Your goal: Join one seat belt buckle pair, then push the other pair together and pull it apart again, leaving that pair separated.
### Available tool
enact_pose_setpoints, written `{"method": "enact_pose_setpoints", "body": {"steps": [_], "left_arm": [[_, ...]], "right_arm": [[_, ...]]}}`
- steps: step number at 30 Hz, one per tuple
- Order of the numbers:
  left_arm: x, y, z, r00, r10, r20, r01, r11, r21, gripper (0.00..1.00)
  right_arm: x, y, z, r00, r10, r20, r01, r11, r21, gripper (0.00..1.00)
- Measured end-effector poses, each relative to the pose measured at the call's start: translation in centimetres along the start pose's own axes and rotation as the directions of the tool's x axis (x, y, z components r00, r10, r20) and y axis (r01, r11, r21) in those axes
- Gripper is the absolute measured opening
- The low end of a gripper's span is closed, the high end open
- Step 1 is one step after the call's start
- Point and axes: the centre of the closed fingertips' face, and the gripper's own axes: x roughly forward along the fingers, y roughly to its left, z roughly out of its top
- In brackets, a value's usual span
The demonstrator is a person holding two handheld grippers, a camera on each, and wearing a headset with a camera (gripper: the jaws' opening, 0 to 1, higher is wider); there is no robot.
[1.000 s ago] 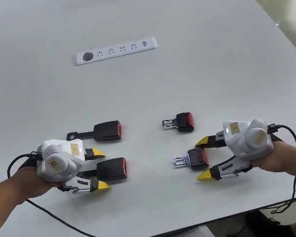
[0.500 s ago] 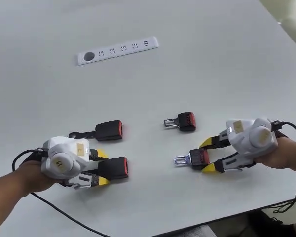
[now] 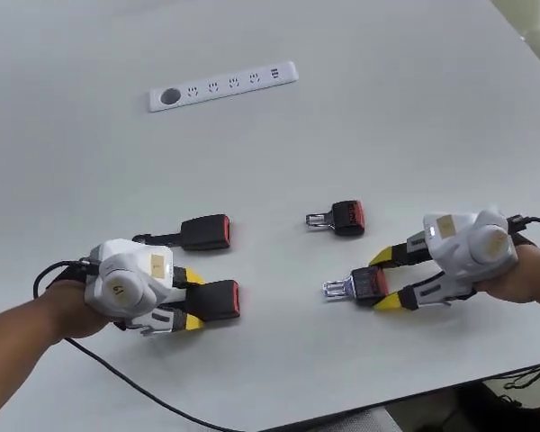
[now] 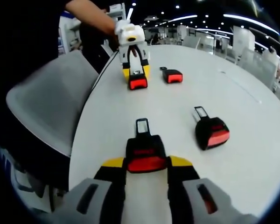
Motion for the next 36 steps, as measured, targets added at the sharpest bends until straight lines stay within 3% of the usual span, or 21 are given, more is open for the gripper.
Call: {"method": "enact_pose_setpoints", "body": {"steps": [22,31,36], "left_arm": [[0.0,0.0,0.0,0.9997,-0.003,-0.023,0.002,1.0,-0.014,0.33],[0.1,0.0,0.0,0.9995,-0.003,-0.031,0.002,1.0,-0.018,0.33],[0.1,0.0,0.0,0.9995,-0.002,-0.032,0.002,1.0,-0.021,0.33]], "right_arm": [[2.4,-0.1,2.8,0.992,0.015,0.125,-0.019,0.999,0.029,0.33],[4.4,0.1,4.8,0.9789,0.036,0.201,-0.046,0.998,0.047,0.33],[5.7,-0.1,5.7,0.9733,0.012,0.229,-0.03,0.997,0.075,0.33]]}}
